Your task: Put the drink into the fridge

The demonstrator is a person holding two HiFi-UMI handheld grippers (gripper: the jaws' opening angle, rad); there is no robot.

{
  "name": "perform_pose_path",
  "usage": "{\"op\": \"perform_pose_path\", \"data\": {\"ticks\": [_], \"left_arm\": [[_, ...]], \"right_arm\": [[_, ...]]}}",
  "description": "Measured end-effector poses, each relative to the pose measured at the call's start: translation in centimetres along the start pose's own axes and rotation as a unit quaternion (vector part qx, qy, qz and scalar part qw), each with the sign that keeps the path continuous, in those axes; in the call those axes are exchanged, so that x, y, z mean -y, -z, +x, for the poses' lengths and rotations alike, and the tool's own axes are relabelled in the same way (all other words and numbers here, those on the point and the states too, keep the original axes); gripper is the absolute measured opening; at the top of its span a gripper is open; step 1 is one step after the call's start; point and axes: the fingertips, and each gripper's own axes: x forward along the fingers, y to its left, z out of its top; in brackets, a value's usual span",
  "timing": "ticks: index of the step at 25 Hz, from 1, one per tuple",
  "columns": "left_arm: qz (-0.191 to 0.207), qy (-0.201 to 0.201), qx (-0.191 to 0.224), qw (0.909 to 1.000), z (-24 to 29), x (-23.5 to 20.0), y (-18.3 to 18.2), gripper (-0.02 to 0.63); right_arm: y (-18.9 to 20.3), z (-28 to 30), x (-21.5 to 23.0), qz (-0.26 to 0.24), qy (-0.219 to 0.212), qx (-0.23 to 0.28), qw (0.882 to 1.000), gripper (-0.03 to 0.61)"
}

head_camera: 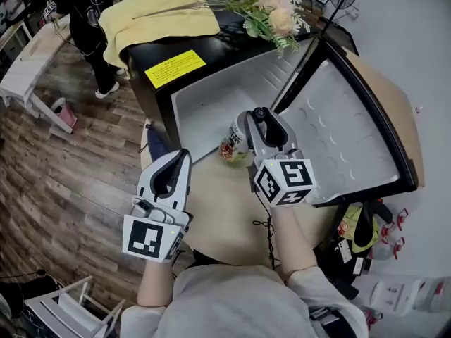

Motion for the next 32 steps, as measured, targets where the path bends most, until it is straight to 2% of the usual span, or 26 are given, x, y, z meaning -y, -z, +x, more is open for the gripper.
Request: {"op": "perform_pose_path", "data": {"ticks": [6, 13, 21, 24, 27, 32], "left_arm": [[-0.031, 0.015, -0.022, 0.9992, -0.1, -0.9, 1.7, 0.009], [-0.036, 0.036, -0.022, 0.9984, -0.5, -1.1, 2.3, 0.009], [-0.048, 0.030, -0.032, 0.9979, -1.4, -2.2, 2.9, 0.009], [-0.044, 0.030, -0.019, 0.9984, -1.4, -2.7, 2.5, 0.009], [-0.037, 0.020, -0.039, 0.9983, -1.9, -3.5, 3.2, 0.009], [-0.046, 0.013, -0.039, 0.9981, -2.3, -4.4, 3.2, 0.009]], "right_arm": [[1.5, 4.4, 1.0, -0.001, 0.021, -0.008, 1.000, 0.156], [4.3, 8.4, 2.1, -0.011, 0.042, -0.036, 0.998, 0.156], [6.6, 12.5, 3.0, -0.012, 0.057, -0.058, 0.997, 0.156], [7.2, 13.9, 3.2, -0.018, 0.063, -0.064, 0.996, 0.156], [7.8, 15.1, 3.3, -0.022, 0.068, -0.069, 0.995, 0.156], [8.5, 16.2, 3.5, -0.018, 0.073, -0.073, 0.994, 0.156]]}}
